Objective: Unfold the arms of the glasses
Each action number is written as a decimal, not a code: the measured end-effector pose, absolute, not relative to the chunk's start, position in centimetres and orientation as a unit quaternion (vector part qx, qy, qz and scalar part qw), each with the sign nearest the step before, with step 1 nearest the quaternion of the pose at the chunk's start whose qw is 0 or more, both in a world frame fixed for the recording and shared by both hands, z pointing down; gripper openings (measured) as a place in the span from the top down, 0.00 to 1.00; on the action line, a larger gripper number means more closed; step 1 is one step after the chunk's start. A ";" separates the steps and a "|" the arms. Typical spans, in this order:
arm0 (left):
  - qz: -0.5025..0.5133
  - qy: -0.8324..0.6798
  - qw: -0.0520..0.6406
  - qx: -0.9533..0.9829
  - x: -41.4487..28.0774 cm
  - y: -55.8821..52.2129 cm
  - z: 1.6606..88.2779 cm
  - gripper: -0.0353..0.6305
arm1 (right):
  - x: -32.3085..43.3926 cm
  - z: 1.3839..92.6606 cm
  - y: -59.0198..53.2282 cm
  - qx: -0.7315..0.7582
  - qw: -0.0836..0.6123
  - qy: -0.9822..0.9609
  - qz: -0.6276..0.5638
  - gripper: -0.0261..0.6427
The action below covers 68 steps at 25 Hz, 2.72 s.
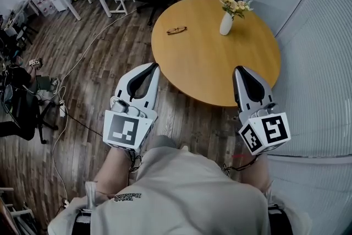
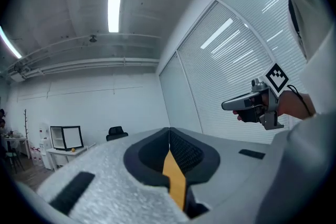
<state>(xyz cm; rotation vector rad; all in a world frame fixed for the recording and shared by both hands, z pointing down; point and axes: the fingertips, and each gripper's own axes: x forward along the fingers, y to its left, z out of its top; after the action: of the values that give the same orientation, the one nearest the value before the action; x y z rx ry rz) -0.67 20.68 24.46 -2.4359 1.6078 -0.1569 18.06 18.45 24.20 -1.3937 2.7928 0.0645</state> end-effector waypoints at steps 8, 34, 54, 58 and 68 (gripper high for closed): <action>-0.062 0.548 0.100 -0.828 0.1 20.5 25.4 0.91 | 18.1 24.7 18.1 -0.439 0.005 0.898 0.020 0.91; -0.051 0.536 0.087 -0.838 -5.2 8.6 26.9 0.91 | 11.6 26.7 6.2 -0.440 -0.026 0.898 0.017 0.91; -0.093 0.442 0.094 -0.887 -10.9 -10.2 27.7 0.91 | 4.7 26.6 -9.6 -0.512 -0.050 0.857 -0.007 0.91; -0.088 0.428 0.089 -0.895 -11.4 -12.7 28.0 0.91 | 3.7 27.0 -11.9 -0.523 -0.057 0.850 -0.011 0.91; -0.110 0.438 0.065 -0.890 -11.6 -17.3 30.4 0.91 | 3.9 28.8 -17.1 -0.514 -0.068 0.855 -0.035 0.91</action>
<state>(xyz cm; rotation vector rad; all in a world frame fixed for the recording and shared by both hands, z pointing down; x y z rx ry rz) -11.56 -17.26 30.40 -2.6851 1.3211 -0.3305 3.90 -17.09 28.81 -1.6870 2.8076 -0.1162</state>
